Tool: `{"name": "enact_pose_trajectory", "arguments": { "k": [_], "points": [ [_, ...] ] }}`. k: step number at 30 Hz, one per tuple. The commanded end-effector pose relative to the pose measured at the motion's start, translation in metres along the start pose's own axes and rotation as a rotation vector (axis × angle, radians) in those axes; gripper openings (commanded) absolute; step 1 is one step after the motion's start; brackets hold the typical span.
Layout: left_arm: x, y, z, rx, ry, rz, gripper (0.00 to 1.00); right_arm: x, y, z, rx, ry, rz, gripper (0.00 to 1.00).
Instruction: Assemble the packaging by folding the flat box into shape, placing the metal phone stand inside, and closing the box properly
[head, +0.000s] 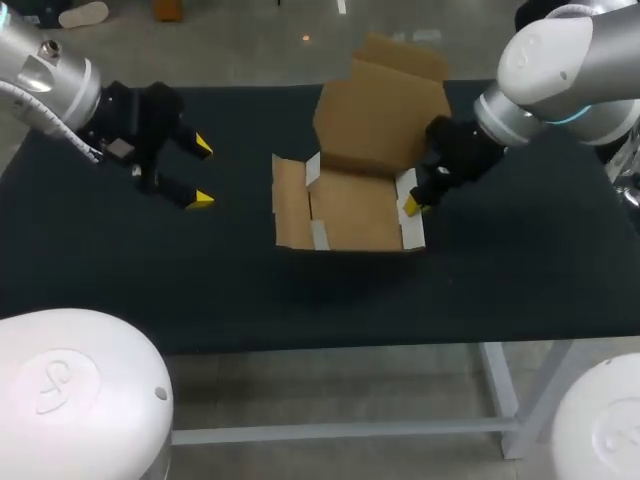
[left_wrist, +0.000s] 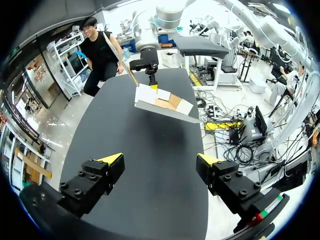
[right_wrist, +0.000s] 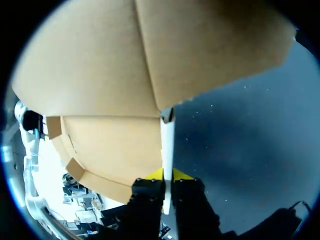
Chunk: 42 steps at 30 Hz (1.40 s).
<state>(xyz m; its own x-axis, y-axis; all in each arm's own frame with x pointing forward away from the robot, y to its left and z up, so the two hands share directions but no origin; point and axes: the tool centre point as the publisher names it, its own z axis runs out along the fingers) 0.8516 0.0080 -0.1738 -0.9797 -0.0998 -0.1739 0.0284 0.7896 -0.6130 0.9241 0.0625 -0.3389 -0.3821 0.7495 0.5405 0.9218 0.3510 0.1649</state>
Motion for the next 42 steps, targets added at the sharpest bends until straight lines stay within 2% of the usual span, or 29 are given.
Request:
{"name": "enact_pose_trajectory", "arguments": {
  "k": [1, 5, 14, 27, 37, 42],
  "points": [
    [0.003, -0.001, -0.002, -0.012, -0.008, -0.006, 1.0, 0.006, 0.004, 0.005, 0.063, -0.102, 0.099, 0.0],
    [0.006, 0.004, 0.002, -0.025, -0.013, -0.013, 1.0, 0.006, 0.0, 0.006, 0.118, -0.188, 0.193, 0.0],
    [0.008, 0.013, 0.019, -0.06, -0.015, -0.028, 1.0, 0.009, -0.012, 0.008, 0.182, -0.31, 0.273, 0.0],
    [0.011, 0.028, 0.034, -0.061, -0.026, 0.012, 1.0, -0.001, -0.028, 0.012, 0.236, -0.347, 0.335, 0.0],
    [0.008, 0.03, 0.039, -0.104, -0.02, 0.008, 1.0, 0.0, -0.036, 0.02, 0.32, -0.386, 0.375, 0.0],
    [0.008, 0.03, 0.039, -0.104, -0.02, 0.008, 1.0, -0.001, -0.037, 0.02, 0.322, -0.399, 0.389, 0.0]
  ]
}}
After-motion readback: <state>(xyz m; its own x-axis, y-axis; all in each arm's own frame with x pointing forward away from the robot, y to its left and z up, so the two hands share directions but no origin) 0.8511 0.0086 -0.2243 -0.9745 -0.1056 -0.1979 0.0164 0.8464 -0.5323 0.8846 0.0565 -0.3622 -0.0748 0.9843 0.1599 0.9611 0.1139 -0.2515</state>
